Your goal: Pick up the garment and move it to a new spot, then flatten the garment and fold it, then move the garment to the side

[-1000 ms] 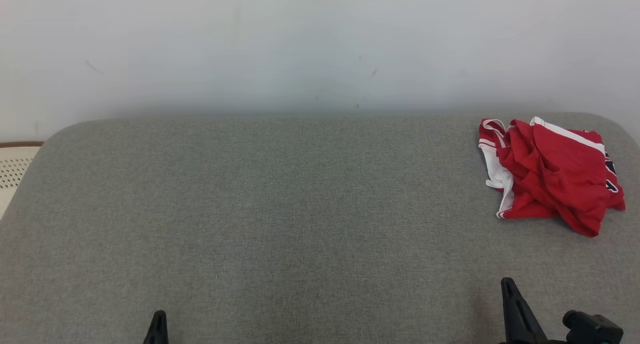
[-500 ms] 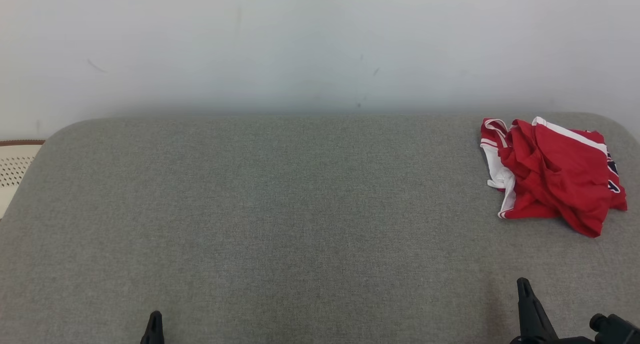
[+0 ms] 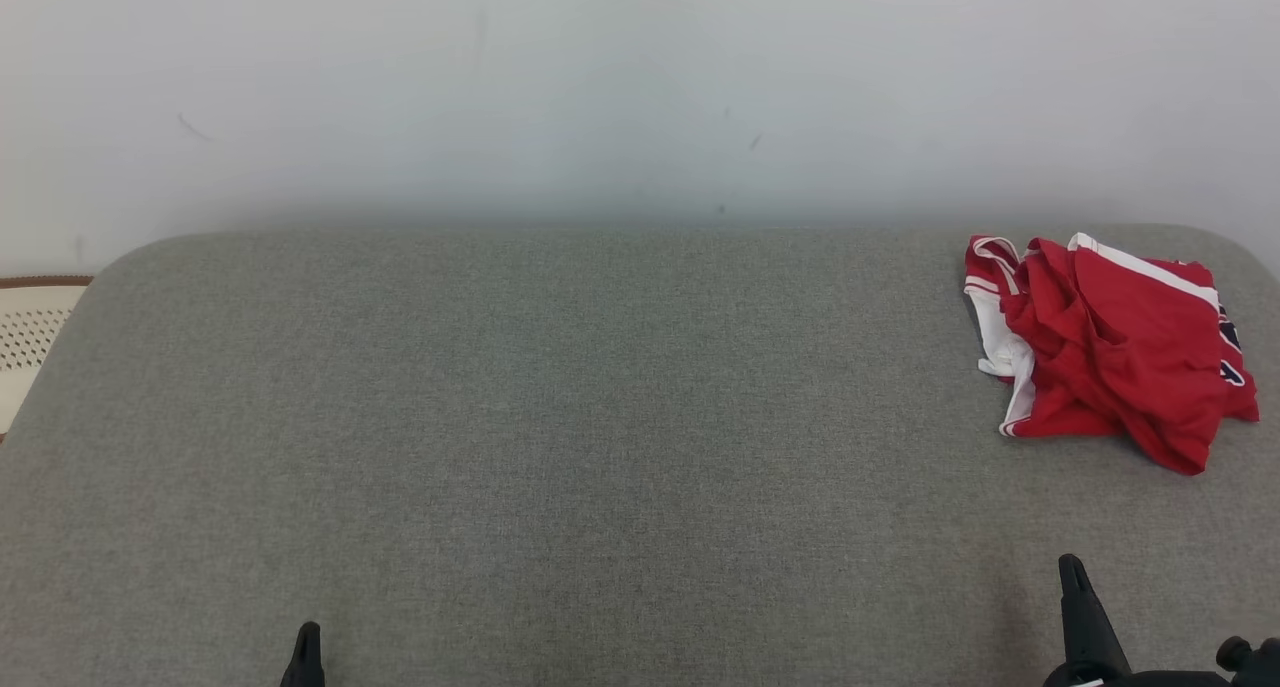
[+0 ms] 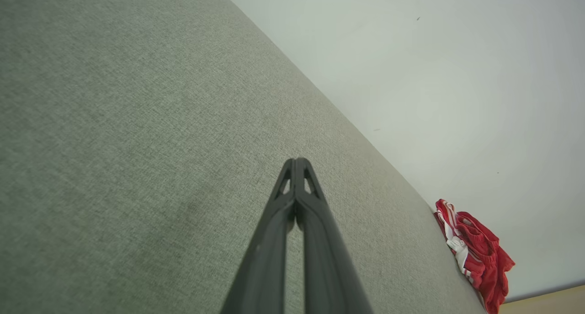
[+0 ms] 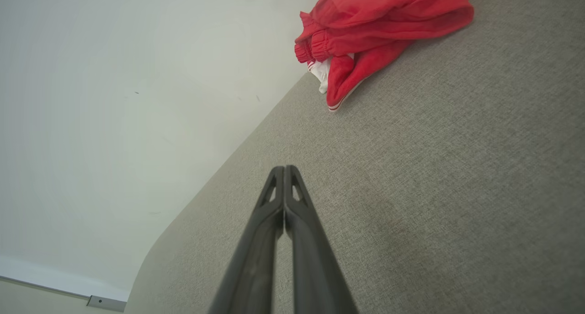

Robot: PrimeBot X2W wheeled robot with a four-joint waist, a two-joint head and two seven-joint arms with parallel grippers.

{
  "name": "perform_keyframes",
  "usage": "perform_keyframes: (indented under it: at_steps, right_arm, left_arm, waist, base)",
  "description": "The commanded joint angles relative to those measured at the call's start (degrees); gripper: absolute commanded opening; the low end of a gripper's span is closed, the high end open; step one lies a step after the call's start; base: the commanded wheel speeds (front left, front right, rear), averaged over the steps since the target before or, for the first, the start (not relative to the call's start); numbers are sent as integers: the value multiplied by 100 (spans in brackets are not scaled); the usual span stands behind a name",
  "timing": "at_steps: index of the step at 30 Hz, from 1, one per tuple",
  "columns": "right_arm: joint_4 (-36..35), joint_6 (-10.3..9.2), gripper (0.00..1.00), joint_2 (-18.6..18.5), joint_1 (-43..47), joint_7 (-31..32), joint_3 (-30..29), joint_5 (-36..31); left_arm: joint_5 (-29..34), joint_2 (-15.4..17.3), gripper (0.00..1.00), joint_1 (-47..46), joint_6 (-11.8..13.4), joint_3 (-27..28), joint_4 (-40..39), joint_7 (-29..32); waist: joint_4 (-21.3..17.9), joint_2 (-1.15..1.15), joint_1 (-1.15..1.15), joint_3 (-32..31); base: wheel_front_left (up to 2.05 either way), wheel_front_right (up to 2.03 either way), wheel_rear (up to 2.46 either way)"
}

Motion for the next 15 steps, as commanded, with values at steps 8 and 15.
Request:
perform_keyframes:
  at_steps: [8, 15]
  right_arm:
    - [5, -1, 0, -78, -163, 99, -111, 739]
    - [43, -1, 0, -96, -178, 174, -189, 1251]
  left_arm:
    - [-701, -3, 0, -149, -132, 70, 49, 125]
    - [-1187, -15, 0, -181, -217, 105, 104, 224]
  waist:
    - [13, 0, -1, 7]
    - [23, 0, -1, 14]
  base:
    - [0, 0, 0]
    - [0, 0, 0]
